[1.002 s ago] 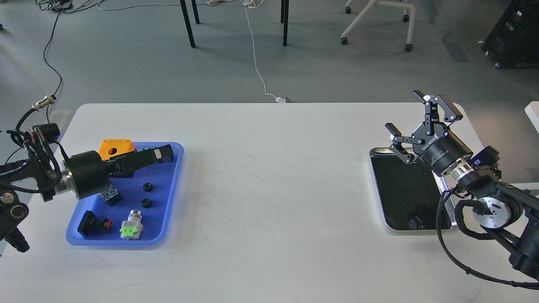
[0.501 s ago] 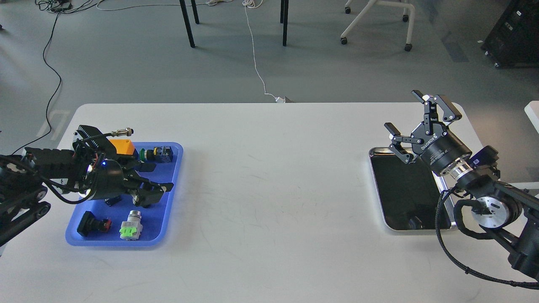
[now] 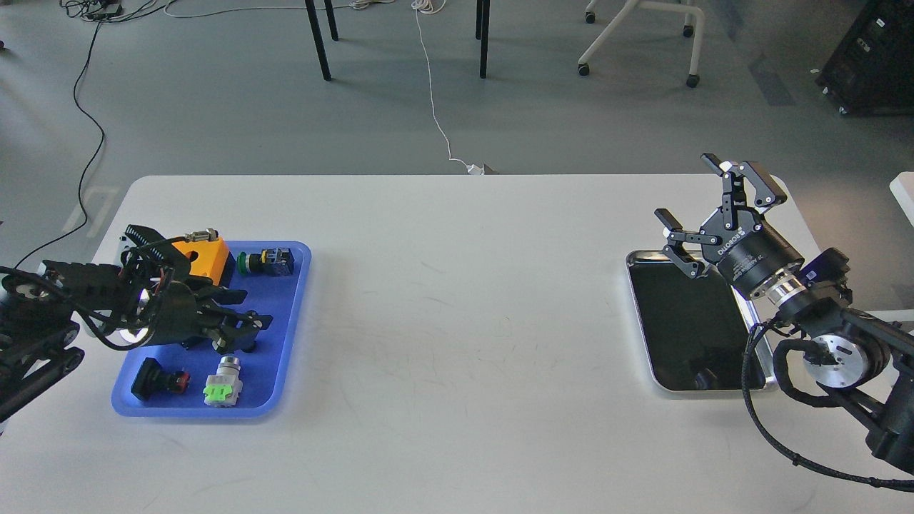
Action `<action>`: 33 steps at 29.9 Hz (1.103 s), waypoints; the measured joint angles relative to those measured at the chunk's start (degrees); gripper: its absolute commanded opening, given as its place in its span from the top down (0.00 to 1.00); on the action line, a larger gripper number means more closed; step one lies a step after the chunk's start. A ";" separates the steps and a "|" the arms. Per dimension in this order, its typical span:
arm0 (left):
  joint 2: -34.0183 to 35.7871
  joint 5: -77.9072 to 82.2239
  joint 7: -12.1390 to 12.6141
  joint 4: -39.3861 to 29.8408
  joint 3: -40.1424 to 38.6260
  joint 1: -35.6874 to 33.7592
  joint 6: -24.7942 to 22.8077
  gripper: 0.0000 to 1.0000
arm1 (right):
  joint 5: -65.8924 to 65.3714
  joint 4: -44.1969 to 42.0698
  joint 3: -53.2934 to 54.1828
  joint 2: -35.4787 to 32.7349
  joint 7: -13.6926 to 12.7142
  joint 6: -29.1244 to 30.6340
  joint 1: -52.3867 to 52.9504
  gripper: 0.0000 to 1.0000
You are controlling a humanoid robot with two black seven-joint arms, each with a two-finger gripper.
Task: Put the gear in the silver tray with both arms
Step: 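Lower the left gripper and grasp the small black gear in the blue tray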
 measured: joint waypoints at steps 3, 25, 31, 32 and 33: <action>-0.57 0.00 0.00 1.69 0.03 0.00 0.14 0.44 | 0.00 0.00 0.00 -0.01 0.00 0.00 0.00 0.01; -3.21 -0.01 0.01 6.24 1.13 0.08 0.83 0.50 | 0.00 0.08 0.15 -0.14 0.00 0.00 -0.43 0.01; -3.44 -0.03 -0.01 6.99 1.16 0.08 0.88 0.75 | 0.00 0.09 0.24 -0.14 0.00 0.00 -0.51 0.01; -3.45 -0.03 -0.01 7.16 1.16 0.07 0.88 0.78 | 0.00 0.09 0.26 -0.14 0.00 0.00 -0.52 0.01; -3.46 -0.03 -0.01 7.32 1.16 0.08 0.89 0.81 | 0.00 0.09 0.26 -0.14 0.00 0.00 -0.52 0.01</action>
